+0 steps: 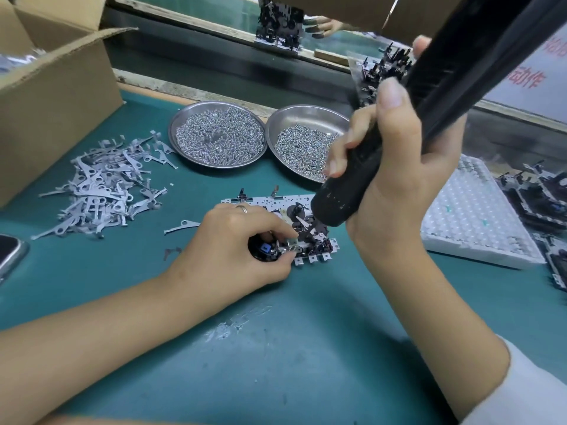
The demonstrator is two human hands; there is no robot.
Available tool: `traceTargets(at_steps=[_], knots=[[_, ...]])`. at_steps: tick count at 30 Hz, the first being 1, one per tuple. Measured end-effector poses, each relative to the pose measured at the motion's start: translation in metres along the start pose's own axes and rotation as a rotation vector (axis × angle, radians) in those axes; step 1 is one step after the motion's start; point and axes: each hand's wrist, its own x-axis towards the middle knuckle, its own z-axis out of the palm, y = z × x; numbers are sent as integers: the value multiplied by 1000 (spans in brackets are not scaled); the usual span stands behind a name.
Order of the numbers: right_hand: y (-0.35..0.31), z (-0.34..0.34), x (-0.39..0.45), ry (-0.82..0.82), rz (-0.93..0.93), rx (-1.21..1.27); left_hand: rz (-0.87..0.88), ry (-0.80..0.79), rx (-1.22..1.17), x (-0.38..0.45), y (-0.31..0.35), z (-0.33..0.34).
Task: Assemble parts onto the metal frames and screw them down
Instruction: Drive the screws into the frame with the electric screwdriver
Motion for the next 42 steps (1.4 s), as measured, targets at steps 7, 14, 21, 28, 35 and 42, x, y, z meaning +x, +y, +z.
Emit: traceTargets(at_steps=[7,14,21,28,35,42], knots=[[12,-3,-1,-34,130,-87,-1,5,3,0,0,0],[7,-5,-2,-14,141,-73,2,9,24,0,2,-2],[-4,0,1,-45,42,88,18,-6,40,0,2,-4],[7,7,-10,-46,112,48,47,22,89,0,2,-1],[8,8,-9,-56,82,32,46,20,84,1,1,-1],[6,8,-10,-42,85,35,43,29,65,0,1,-1]])
